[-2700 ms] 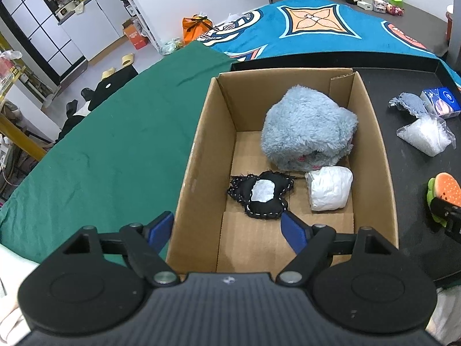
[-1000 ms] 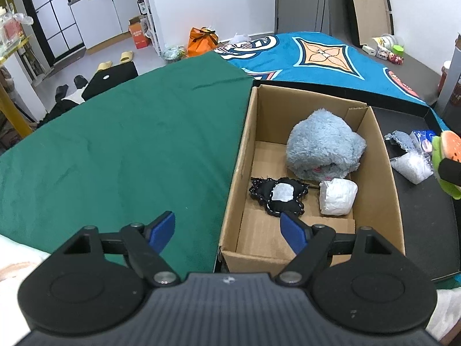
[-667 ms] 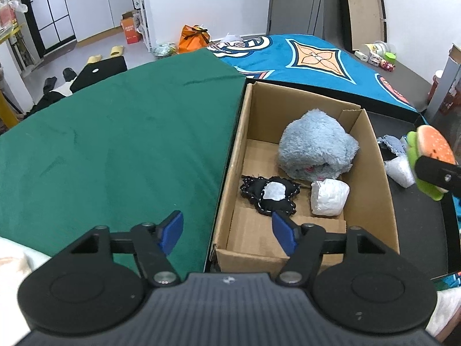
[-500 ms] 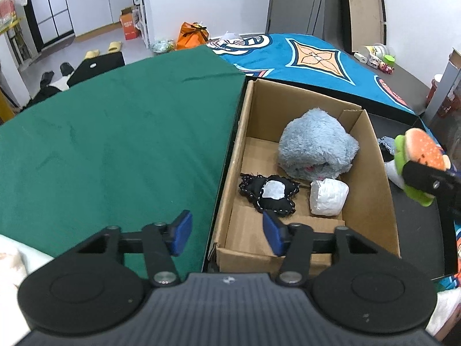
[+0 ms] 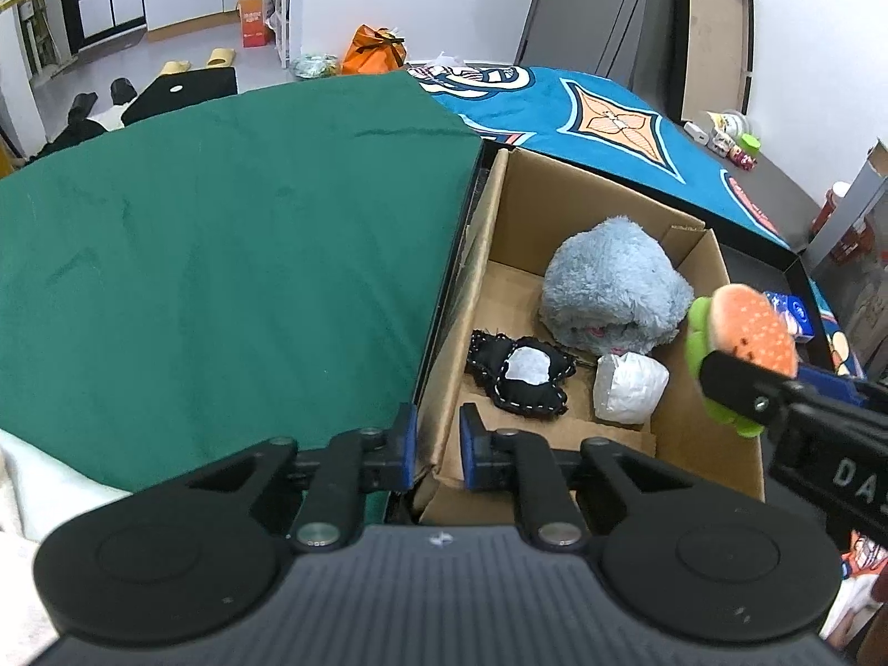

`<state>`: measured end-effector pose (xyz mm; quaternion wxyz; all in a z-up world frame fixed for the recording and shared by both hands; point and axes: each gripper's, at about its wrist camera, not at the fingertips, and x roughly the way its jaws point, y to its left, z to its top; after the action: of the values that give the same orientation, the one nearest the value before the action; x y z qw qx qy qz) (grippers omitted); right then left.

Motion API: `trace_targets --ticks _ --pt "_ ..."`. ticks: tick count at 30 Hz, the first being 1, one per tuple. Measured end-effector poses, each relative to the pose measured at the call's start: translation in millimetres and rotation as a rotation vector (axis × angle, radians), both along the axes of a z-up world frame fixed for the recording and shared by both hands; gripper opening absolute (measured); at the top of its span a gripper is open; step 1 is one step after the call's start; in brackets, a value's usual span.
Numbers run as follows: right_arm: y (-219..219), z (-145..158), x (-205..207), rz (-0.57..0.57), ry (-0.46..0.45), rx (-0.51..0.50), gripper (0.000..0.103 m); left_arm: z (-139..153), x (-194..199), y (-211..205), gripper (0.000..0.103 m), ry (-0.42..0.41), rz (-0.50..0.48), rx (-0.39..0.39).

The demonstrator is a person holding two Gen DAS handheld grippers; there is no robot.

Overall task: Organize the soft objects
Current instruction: 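Lift the burger plush toy into the cardboard box and release it, then move the right tool to the clear bag of white stuffing and grasp it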

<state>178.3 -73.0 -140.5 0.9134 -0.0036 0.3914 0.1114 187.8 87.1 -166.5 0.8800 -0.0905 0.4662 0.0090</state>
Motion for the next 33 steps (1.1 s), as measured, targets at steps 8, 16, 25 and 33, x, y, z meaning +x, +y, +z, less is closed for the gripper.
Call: trace_targets --ticks 8,16,25,33 --pt "-8.3 -1.2 -4.1 -0.016 0.002 -0.029 0.054 -0.6 1.0 3.0 0.015 -0.001 0.005 -0.019" --pt "-30.2 0.6 -2.9 -0.053 0.001 -0.027 0.054 0.7 0.7 1.9 0.015 -0.002 0.005 -0.003" --pt "-54.3 -1.6 2.9 -0.080 0.018 -0.019 0.055 6.1 0.8 -7.8 0.019 0.000 -0.011 0.053" --pt "-79.1 -1.7 12.1 -0.079 0.017 -0.044 0.062 9.8 4.6 -19.2 0.053 0.014 -0.020 0.124"
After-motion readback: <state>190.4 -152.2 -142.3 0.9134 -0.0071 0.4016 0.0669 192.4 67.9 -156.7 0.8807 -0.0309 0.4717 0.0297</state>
